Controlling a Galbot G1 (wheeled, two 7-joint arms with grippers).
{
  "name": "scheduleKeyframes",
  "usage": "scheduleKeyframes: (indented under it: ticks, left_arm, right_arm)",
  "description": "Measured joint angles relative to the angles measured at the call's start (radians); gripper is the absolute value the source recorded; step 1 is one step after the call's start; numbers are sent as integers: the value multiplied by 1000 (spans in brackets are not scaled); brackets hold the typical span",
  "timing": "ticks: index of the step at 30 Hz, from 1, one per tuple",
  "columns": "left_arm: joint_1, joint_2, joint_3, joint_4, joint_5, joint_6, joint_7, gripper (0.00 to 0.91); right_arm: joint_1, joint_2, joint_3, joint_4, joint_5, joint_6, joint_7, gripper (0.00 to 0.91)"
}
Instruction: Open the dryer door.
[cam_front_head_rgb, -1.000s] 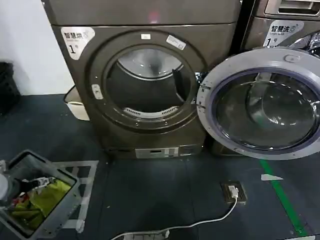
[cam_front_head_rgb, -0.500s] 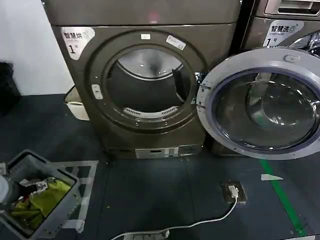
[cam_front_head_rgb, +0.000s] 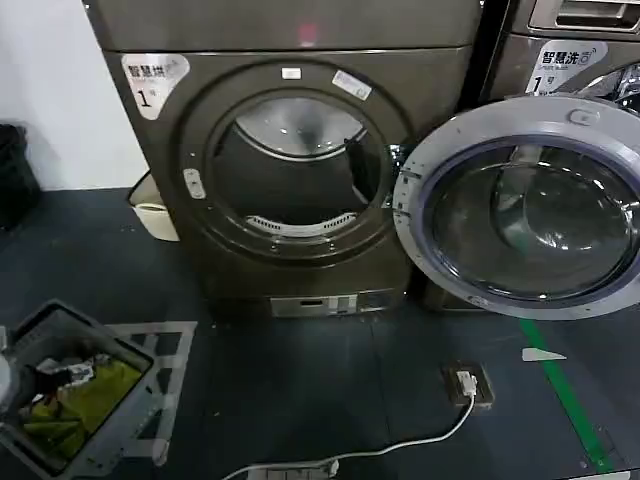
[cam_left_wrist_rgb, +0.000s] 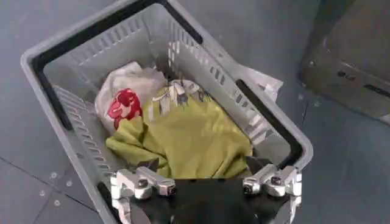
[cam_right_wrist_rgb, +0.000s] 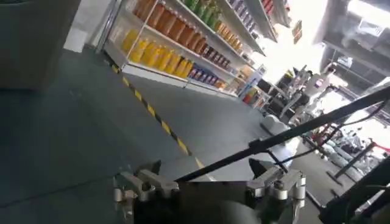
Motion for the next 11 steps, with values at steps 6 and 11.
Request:
scheduleKeyframes:
  ticks: [6, 11]
  left_arm:
    - [2, 0, -2, 4, -1, 0, 0, 907]
    - [6, -2, 0, 5, -1, 0, 0, 907]
  right_arm:
    - [1, 1, 0, -1, -1, 1, -1, 907]
    - [2, 1, 0, 0, -2, 0, -2, 907]
